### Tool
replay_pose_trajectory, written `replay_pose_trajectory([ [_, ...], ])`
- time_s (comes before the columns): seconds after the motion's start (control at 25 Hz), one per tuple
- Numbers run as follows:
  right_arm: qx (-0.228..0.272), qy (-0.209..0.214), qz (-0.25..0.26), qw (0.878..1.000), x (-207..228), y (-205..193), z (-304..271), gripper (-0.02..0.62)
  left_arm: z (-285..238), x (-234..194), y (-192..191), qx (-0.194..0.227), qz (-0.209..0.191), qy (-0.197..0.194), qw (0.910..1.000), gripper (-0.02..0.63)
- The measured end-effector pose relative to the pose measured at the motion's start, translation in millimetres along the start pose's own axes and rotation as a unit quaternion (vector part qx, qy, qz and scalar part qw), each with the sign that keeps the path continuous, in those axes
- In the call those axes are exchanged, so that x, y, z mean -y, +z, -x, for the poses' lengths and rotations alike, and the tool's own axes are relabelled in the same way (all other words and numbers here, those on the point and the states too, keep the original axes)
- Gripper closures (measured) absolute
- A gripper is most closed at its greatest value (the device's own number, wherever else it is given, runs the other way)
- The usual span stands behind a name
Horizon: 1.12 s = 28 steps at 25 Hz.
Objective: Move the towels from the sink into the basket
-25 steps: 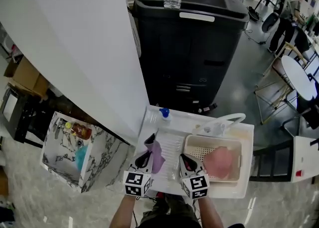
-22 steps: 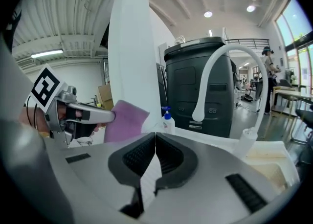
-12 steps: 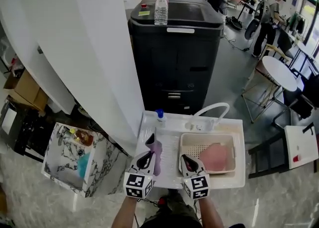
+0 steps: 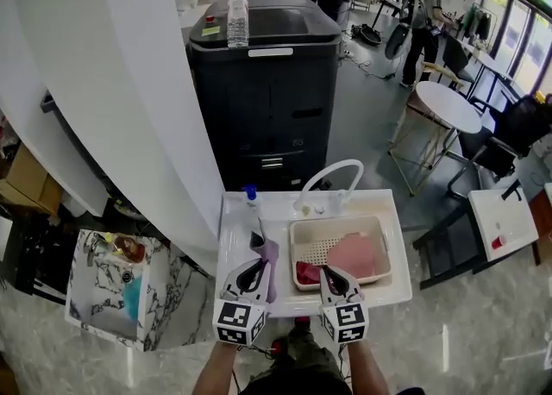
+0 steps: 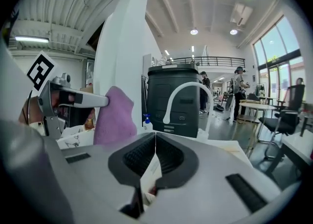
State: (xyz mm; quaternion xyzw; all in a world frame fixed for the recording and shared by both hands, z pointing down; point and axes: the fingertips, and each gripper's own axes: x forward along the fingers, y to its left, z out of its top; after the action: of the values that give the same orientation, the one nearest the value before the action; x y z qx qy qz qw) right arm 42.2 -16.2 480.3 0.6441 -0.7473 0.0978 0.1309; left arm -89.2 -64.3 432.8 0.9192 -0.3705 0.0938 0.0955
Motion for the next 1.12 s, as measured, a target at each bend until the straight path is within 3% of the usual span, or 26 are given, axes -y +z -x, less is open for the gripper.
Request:
replay_pose_trajectory([
  [0.4,-0.004,-0.071,-0.018,0.997,62.7,-8.9,32.8,0.566,-45.2,56.8,6.8,-0.007,-0.018,-0.072,0.9972,0.583],
  [0.68,-0.002,-0.101,-0.023,0.995,111.9,-12.7,49.5,0.566,-83.0,93.4,16.4,-0.006,-0.031,-0.100,0.9944,0.583],
  [1.12,-0.024,-0.100,-0.045,0.994,171.7,-37.5,48.9,0.566,-142.1,138.6,-1.3,-0.034,-0.021,-0.115,0.9926,0.583],
])
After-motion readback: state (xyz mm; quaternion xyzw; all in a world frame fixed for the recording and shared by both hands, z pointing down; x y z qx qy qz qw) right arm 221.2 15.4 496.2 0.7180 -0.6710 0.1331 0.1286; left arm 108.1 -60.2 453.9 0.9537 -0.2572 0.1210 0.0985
